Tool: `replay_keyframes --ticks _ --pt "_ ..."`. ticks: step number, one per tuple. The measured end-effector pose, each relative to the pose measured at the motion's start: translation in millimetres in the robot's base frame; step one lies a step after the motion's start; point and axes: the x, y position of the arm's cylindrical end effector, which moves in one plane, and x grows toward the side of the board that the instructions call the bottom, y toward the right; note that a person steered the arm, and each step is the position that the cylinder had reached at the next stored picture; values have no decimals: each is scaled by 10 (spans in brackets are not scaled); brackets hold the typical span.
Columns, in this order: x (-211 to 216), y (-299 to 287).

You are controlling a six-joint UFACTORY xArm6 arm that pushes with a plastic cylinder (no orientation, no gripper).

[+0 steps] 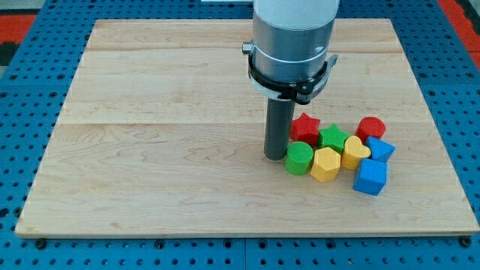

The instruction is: Point at yellow hexagon

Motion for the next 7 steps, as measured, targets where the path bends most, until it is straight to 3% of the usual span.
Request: replay_keyframes --ticks 4,6,7 --pt "-11 -11" --pt "19 -342" --pt "467 -467"
